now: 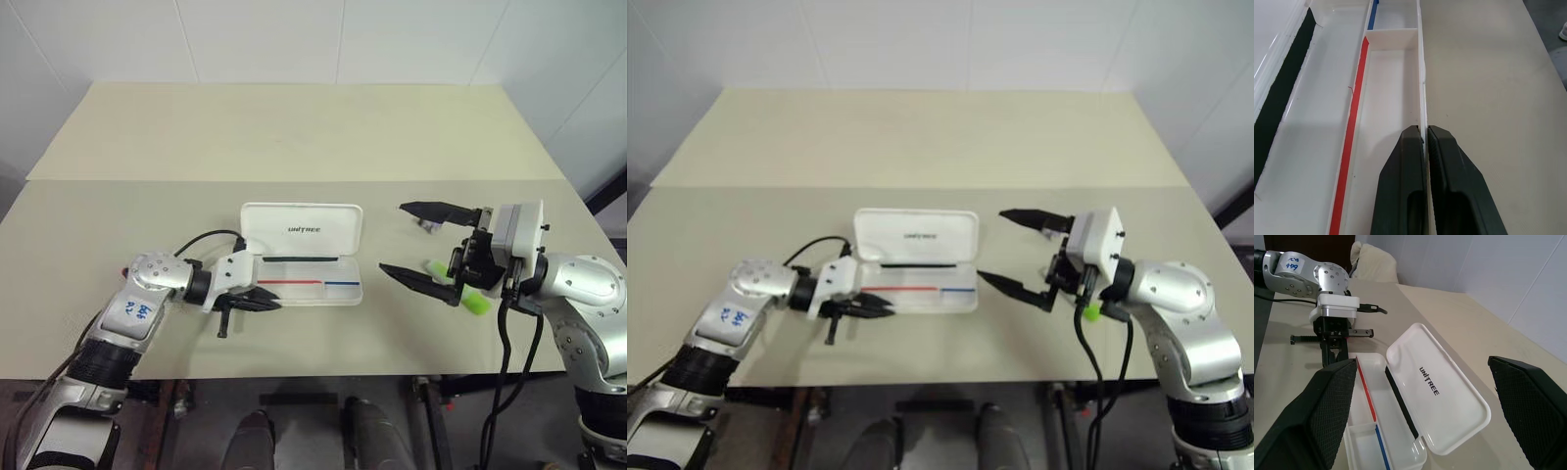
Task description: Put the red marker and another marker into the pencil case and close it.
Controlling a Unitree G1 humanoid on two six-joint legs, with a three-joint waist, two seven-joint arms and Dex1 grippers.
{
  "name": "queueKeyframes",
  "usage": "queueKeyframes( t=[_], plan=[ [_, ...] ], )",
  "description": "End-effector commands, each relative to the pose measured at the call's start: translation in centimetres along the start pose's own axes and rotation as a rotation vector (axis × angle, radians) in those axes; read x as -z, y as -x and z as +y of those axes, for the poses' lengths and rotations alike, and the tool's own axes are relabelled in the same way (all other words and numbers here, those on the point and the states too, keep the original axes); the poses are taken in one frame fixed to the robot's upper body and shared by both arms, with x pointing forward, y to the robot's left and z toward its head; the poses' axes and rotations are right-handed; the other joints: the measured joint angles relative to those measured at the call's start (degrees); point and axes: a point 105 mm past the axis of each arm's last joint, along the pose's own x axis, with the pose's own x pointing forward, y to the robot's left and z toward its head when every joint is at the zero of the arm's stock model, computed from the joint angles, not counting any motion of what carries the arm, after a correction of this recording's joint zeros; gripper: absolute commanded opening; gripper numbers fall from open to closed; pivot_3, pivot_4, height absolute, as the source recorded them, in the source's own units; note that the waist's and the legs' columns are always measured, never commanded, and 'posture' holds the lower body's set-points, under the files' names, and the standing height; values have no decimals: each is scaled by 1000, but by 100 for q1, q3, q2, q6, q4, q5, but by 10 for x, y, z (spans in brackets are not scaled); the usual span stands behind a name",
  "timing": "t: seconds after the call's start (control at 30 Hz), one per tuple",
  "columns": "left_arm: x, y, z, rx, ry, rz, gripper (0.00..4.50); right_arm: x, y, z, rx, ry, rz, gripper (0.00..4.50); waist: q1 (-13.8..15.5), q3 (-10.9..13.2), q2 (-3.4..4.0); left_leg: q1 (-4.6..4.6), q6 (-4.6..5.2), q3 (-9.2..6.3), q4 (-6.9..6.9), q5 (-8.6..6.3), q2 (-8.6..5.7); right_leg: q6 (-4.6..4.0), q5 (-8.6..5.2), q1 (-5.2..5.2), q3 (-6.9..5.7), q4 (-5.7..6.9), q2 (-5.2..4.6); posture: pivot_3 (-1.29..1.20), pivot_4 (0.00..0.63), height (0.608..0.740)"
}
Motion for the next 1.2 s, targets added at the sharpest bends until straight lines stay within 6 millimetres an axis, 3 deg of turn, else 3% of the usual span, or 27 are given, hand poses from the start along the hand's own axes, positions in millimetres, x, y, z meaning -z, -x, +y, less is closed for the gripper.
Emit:
queueKeyframes(
  t=[0.03,0.37,0.47,0.6,0.67,0.87,1.1,1.2],
  plan=[
    [-2,4,3,-43,-15,-9,18,-11,3,-1,8,34,-28,4500,-1,0,0,0,0,0,1,0,0,0,0,0,0,0,0,0,150,740],
    [-7,-16,8,-38,-15,-44,18,-13,1,0,-4,29,-34,4500,33,0,0,-2,2,0,14,1,0,1,1,3,0,2,0,0,150,740],
    [-9,-17,10,-39,-30,-55,751,-14,0,0,-6,27,-39,4500,29,0,0,-2,2,0,20,1,0,2,1,5,0,1,0,0,150,740],
    [-13,-18,9,-15,-41,-72,2076,-12,-2,1,-11,20,-42,4500,23,0,0,-2,2,0,19,1,0,1,1,5,0,0,0,0,150,740],
    [-24,-12,9,-26,-66,-112,2718,-11,-3,1,-11,15,-48,4500,19,0,0,-2,2,0,17,1,0,1,1,5,1,0,0,0,150,740],
    [-54,21,2,-35,-70,-251,2718,-5,-5,-1,-16,-7,-58,4500,2,0,0,-3,2,0,16,1,0,1,1,4,0,1,0,0,150,740],
    [-57,62,-20,-98,-50,-310,2718,4,-5,-4,-15,-37,-60,4500,-59,0,0,-2,2,0,5,1,1,-1,0,2,1,-2,0,0,150,740],
    [-50,80,-21,-226,-13,-336,3251,8,1,-5,-3,-53,-37,4500,-83,0,0,0,2,0,-2,0,2,-2,-1,2,0,-4,-1,0,150,740]
  ],
)
